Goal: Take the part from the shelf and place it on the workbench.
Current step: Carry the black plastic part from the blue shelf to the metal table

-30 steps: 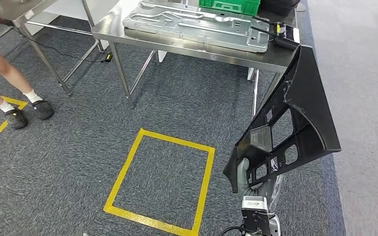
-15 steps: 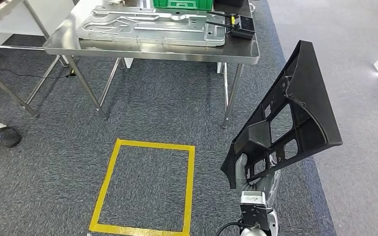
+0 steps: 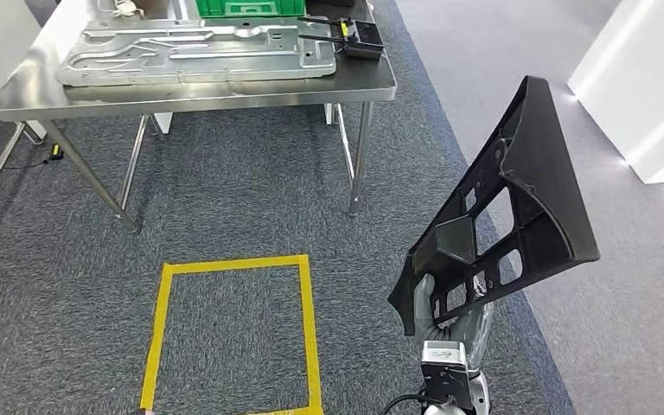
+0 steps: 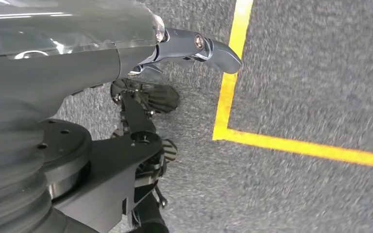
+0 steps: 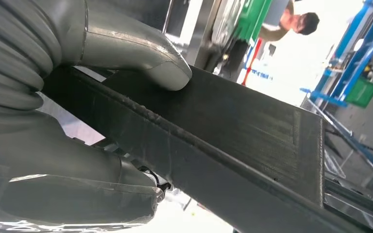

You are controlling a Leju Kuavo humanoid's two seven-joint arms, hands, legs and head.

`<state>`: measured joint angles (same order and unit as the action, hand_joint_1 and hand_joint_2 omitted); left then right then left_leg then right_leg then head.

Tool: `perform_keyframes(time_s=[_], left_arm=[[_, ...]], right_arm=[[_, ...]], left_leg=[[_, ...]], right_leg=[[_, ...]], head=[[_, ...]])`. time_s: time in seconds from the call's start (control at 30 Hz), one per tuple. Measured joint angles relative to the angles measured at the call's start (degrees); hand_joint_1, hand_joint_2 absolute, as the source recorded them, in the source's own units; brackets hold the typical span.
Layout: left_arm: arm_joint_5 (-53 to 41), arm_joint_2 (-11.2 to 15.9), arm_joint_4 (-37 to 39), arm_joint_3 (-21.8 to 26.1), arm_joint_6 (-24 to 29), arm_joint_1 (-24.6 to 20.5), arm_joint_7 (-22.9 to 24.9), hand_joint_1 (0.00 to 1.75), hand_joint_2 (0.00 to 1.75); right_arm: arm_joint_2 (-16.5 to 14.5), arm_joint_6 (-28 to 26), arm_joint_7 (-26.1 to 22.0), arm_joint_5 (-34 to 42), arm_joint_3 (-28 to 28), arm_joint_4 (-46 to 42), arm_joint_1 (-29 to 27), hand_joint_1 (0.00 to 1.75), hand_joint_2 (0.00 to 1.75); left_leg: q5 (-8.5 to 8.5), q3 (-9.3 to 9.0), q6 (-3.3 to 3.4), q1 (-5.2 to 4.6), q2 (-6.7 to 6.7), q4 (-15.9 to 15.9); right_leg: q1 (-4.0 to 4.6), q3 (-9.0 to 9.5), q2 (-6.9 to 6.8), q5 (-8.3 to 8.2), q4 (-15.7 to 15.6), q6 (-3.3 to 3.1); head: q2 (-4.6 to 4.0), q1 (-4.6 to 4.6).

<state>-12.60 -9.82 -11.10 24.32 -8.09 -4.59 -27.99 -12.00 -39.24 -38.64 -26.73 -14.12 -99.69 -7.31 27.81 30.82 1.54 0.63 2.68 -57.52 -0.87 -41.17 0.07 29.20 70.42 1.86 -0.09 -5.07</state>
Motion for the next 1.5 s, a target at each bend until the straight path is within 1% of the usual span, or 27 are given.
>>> perform_keyframes(time_s=[0.03, 0.07, 0.1, 0.13, 0.2, 0.27, 0.3, 0.33, 0.37, 0.4, 0.43, 0.47, 0.5, 0.53, 0.57, 0.6, 0.63, 0.67, 0.7, 0.8, 0.83, 0.93, 1.0, 1.1, 1.17, 1.27, 1.5], left_arm=[[-0.2, 0.0, 0.0, 0.0, 0.0, -0.2, 0.1, 0.00, 1.75], [-0.3, 0.0, 0.0, 0.0, -0.1, -0.3, 0.1, 0.00, 1.75], [-0.4, 0.0, 0.0, 0.0, -0.1, -0.5, 0.2, 0.00, 1.75], [-0.5, 0.0, 0.0, 0.0, -0.1, -0.6, 0.3, 0.00, 1.75], [-0.6, 0.0, 0.0, 0.0, -0.1, -0.7, 0.3, 0.00, 1.75], [-0.7, 0.0, 0.0, 0.0, -0.2, -0.7, 0.3, 0.00, 1.75], [-0.7, 0.0, 0.0, 0.0, -0.2, -0.7, 0.3, 0.00, 1.75], [-0.8, 0.0, 0.0, 0.0, -0.2, -0.7, 0.3, 0.00, 1.75], [-0.8, 0.0, 0.0, 0.0, -0.2, -0.6, 0.3, 0.00, 1.75], [-0.8, 0.0, 0.0, 0.0, -0.2, -0.5, 0.3, 0.00, 1.75], [-0.8, 0.0, 0.0, 0.0, -0.3, -0.4, 0.3, 0.00, 1.75], [-0.8, 0.0, 0.0, 0.0, -0.3, -0.4, 0.3, 0.00, 1.75], [-0.9, 0.0, 0.0, 0.0, -0.3, -0.4, 0.3, 0.00, 1.75], [-0.9, 0.0, 0.0, 0.0, -0.3, -0.4, 0.3, 0.00, 1.75], [-0.9, 0.0, 0.0, 0.0, -0.3, -0.5, 0.3, 0.00, 1.75], [-1.0, 0.0, 0.0, 0.0, -0.3, -0.5, 0.3, 0.00, 1.75], [-1.0, 0.0, 0.0, 0.0, -0.3, -0.6, 0.3, 0.00, 1.75], [-1.1, 0.0, 0.0, 0.0, -0.3, -0.6, 0.3, 0.00, 1.75], [-1.1, 0.0, 0.0, 0.0, -0.3, -0.6, 0.4, 0.00, 1.75], [-1.3, 0.0, 0.0, 0.1, -0.3, -0.6, 0.5, 0.00, 1.75], [-1.4, 0.0, 0.0, 0.1, -0.4, -0.6, 0.5, 0.00, 1.75], [-1.7, 0.0, 0.0, 0.1, -0.6, -0.6, 0.7, 0.00, 1.75], [-1.8, 0.0, 0.0, 0.1, -0.8, -0.7, 0.8, 0.00, 1.75], [-1.9, 0.0, 0.0, 0.2, -0.9, -0.7, 0.8, 0.00, 1.75], [-2.0, 0.0, 0.0, 0.2, -0.9, -0.7, 0.9, 0.00, 1.75], [-2.3, 0.0, 0.0, 0.2, -0.9, -0.7, 0.9, 0.00, 1.75], [-2.4, 0.0, 0.0, 0.2, -1.1, -0.7, 0.9, 0.00, 1.75]], right_arm=[[0.0, -0.2, -0.1, -0.4, 0.0, 0.0, 0.0, 1.75, 1.75], [0.0, -0.4, -0.1, -0.9, 0.0, 0.0, -0.1, 1.75, 1.75], [0.0, -0.5, -0.2, -1.3, 0.0, -0.1, -0.1, 1.75, 1.75], [0.0, -0.5, -0.2, -1.7, 0.0, -0.1, -0.2, 1.75, 1.75], [0.0, -0.5, -0.2, -2.4, 0.0, -0.3, -0.3, 1.75, 1.75], [0.0, -0.5, 0.0, -2.9, 0.0, -0.5, -0.5, 1.75, 1.75], [-0.1, -0.5, 0.0, -3.1, 0.0, -0.6, -0.6, 1.75, 1.75], [-0.1, -0.6, 0.1, -3.3, 0.0, -0.6, -0.7, 1.75, 1.75], [-0.1, -0.6, 0.2, -3.4, 0.0, -0.7, -0.7, 1.75, 1.75], [-0.1, -0.6, 0.2, -3.6, 0.0, -0.7, -0.8, 1.75, 1.75], [-0.1, -0.6, 0.2, -3.7, 0.0, -0.7, -0.9, 1.75, 1.75], [-0.1, -0.6, 0.2, -3.7, 0.0, -0.7, -1.0, 1.75, 1.75], [-0.1, -0.6, 0.3, -3.8, 0.0, -0.7, -1.0, 1.75, 1.75], [-0.1, -0.6, 0.3, -3.8, 0.0, -0.7, -1.1, 1.75, 1.75], [-0.1, -0.5, 0.3, -3.9, 0.0, -0.7, -1.1, 1.75, 1.75], [-0.1, -0.5, 0.3, -3.9, 0.0, -0.7, -1.1, 1.75, 1.75], [-0.1, -0.5, 0.4, -4.0, -0.1, -0.7, -1.1, 1.75, 1.75], [-0.1, -0.5, 0.4, -4.1, -0.1, -0.7, -1.1, 1.75, 1.75], [-0.1, -0.5, 0.5, -4.3, -0.2, -0.7, -1.1, 1.75, 1.75], [-0.1, -0.5, 1.1, -5.8, -0.2, -1.0, -1.3, 1.75, 1.75], [-0.2, -0.5, 1.4, -6.5, -0.2, -1.2, -1.5, 1.75, 1.75], [-0.5, -0.5, 1.7, -8.1, -0.2, -2.0, -2.1, 1.75, 1.75], [-0.7, -0.5, 1.8, -8.4, -0.2, -2.4, -2.3, 1.75, 1.75], [-0.8, -0.5, 1.9, -8.7, -0.2, -2.7, -2.6, 1.75, 1.75], [-0.9, -0.5, 1.9, -9.0, -0.2, -3.0, -2.8, 1.75, 1.75], [-1.0, -0.5, 1.9, -9.2, -0.2, -3.3, -3.0, 1.75, 1.75], [-1.0, -0.5, 1.8, -9.5, -0.2, -3.7, -3.4, 1.75, 1.75]], left_leg=[[0.13, -0.13, -0.18, -0.01, 0.30, 0.0], [0.27, -0.25, -0.41, -0.11, 0.54, -0.1], [0.39, -0.35, -0.65, -0.19, 0.67, -0.1], [0.48, -0.42, -0.93, -0.26, 0.76, -0.1], [0.57, -0.60, -1.57, -0.26, 0.90, 0.0], [1.52, -0.32, -2.16, -0.07, 0.16, -1.0], [2.85, 0.56, -2.35, 0.00, -0.56, -3.1], [4.66, 2.09, -2.48, 0.07, -1.36, -6.4], [6.56, 4.05, -2.57, 0.07, -1.87, -10.3], [7.96, 5.96, -2.67, 0.08, -2.12, -14.1], [8.32, 7.23, -2.71, 0.08, -2.21, -16.3], [7.47, 7.46, -2.71, 0.08, -2.21, -16.3], [5.62, 6.60, -2.66, 0.09, -2.22, -14.1], [3.21, 4.90, -2.56, 0.11, -2.28, -10.2], [1.48, 3.10, -2.39, 0.11, -2.44, -6.2], [0.33, 1.72, -2.15, 0.06, -2.59, -3.1], [-0.12, 0.91, -1.86, -0.02, -2.74, -1.3], [0.01, 0.71, -1.54, -0.13, -2.83, -0.8], [-0.17, 0.72, -1.36, -0.20, -2.81, -0.7], [-0.45, 0.76, -1.18, -0.30, -2.82, -0.4], [-0.47, 0.77, -1.08, -0.38, -2.84, -0.4], [-0.46, 0.80, -0.76, -0.53, -2.84, -0.5], [-0.44, 0.83, -0.64, -0.59, -2.82, -0.5], [-0.38, 0.85, -0.51, -0.66, -2.81, -0.6], [-0.35, 0.86, -0.43, -0.68, -2.81, -0.6], [-0.35, 0.85, -0.41, -0.67, -2.82, -0.6], [-0.36, 0.85, -0.43, -0.54, -2.82, -0.6]], right_leg=[[0.00, 2.35, -0.37, -1.68, -4.2, -0.15], [0.13, 4.53, -0.76, -2.92, -8.0, -0.34], [0.29, 6.13, -1.03, -3.65, -10.7, -0.58], [0.48, 6.79, -1.18, -3.67, -11.9, -0.83], [0.67, 6.85, -0.83, -3.65, -12.2, -1.40], [0.46, 7.10, -0.54, -3.78, -12.6, -2.12], [0.32, 7.24, -0.44, -3.86, -12.8, -2.49], [0.30, 7.32, -0.34, -3.86, -12.9, -2.77], [0.36, 7.32, -0.19, -3.82, -12.9, -2.98], [0.45, 7.32, 0.02, -3.79, -12.9, -3.08], [0.52, 7.33, 0.28, -3.77, -12.9, -3.10], [0.57, 7.38, 0.57, -3.75, -12.8, -3.08], [0.58, 7.47, 0.85, -3.69, -12.8, -3.02], [0.57, 7.58, 1.11, -3.58, -12.6, -2.90], [0.57, 7.67, 1.30, -3.46, -12.5, -2.71], [0.64, 7.69, 1.47, -3.33, -12.3, -2.46], [0.66, 7.65, 1.59, -3.26, -12.2, -2.18], [0.74, 7.60, 1.65, -3.27, -12.2, -1.91], [0.82, 7.55, 1.67, -3.21, -12.1, -1.99], [0.91, 7.52, 1.59, -3.30, -12.2, -3.40], [0.91, 7.53, 1.58, -3.40, -12.3, -3.63], [0.80, 7.62, 1.56, -3.56, -12.5, -3.35], [0.74, 7.64, 1.57, -3.65, -12.7, -3.02], [0.61, 7.67, 1.56, -3.70, -12.8, -1.91], [0.57, 7.68, 1.56, -3.69, -12.8, -1.48], [0.58, 7.65, 1.56, -3.69, -12.8, -1.19], [0.69, 7.56, 1.56, -3.69, -12.7, -1.18]], head=[[0.00, 0.00], [0.00, 0.00], [0.00, 0.00], [0.00, 0.00], [0.00, 0.00], [0.00, -0.01], [0.00, -0.01], [0.00, -0.02], [0.00, -0.02], [0.00, -0.02], [0.00, -0.02], [0.00, -0.02], [0.00, -0.02], [0.00, -0.02], [0.00, -0.02], [0.00, -0.02], [0.00, -0.02], [0.00, -0.02], [0.00, -0.02], [0.00, -0.02], [0.00, -0.02], [0.00, -0.02], [0.00, -0.02], [0.00, -0.02], [0.00, -0.02], [0.00, -0.02], [0.00, -0.02]])
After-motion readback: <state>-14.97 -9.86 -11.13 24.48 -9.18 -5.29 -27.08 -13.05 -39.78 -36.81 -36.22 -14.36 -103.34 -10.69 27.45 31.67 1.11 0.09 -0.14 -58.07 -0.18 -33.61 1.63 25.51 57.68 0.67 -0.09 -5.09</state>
